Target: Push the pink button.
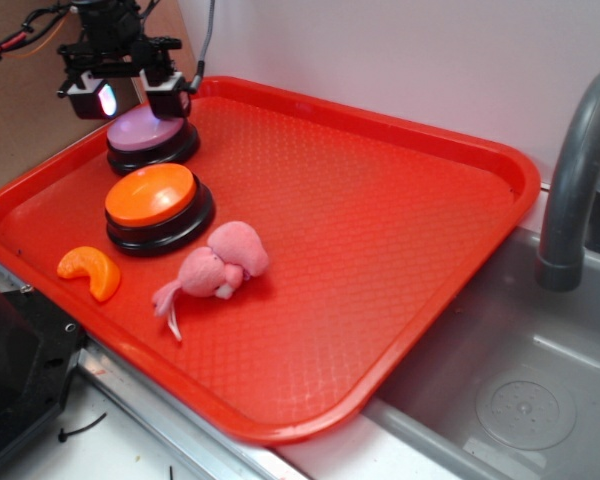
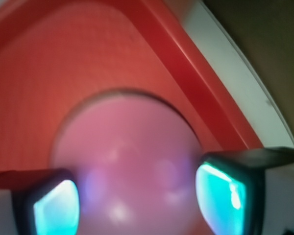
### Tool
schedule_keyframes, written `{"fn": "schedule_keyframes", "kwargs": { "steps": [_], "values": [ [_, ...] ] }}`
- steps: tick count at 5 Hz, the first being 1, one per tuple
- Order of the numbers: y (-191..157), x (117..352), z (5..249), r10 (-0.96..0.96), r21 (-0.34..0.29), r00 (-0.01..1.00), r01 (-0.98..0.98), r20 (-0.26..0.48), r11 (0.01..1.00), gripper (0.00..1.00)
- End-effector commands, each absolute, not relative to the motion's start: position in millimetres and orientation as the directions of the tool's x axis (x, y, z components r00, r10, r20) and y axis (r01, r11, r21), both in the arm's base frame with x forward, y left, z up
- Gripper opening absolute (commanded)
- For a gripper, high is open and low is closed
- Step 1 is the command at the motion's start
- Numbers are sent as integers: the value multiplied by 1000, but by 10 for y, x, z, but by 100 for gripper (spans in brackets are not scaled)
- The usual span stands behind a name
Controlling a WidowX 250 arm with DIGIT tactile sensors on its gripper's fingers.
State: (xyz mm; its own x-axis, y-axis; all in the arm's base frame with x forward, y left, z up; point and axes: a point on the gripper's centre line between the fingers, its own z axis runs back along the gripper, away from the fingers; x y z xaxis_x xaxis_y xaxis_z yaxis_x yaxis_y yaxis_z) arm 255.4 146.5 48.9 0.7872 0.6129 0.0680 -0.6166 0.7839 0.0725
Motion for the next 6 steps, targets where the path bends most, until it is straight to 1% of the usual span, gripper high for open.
{"fn": "schedule_keyframes", "kwargs": {
  "steps": [1,2,3,4,5,6],
  "values": [
    [1463,2436,394,623,70,779,-627,65,776,100],
    [1463,2377,598,616,86,781,-624,99,777,100],
    [1453,2358,821,584,81,804,-593,112,801,100],
    [1419,2342,972,582,115,802,-596,132,795,100],
    [1393,2323,1078,590,147,791,-610,160,778,100],
    [1360,2301,1147,588,134,792,-608,165,782,100]
  ]
}}
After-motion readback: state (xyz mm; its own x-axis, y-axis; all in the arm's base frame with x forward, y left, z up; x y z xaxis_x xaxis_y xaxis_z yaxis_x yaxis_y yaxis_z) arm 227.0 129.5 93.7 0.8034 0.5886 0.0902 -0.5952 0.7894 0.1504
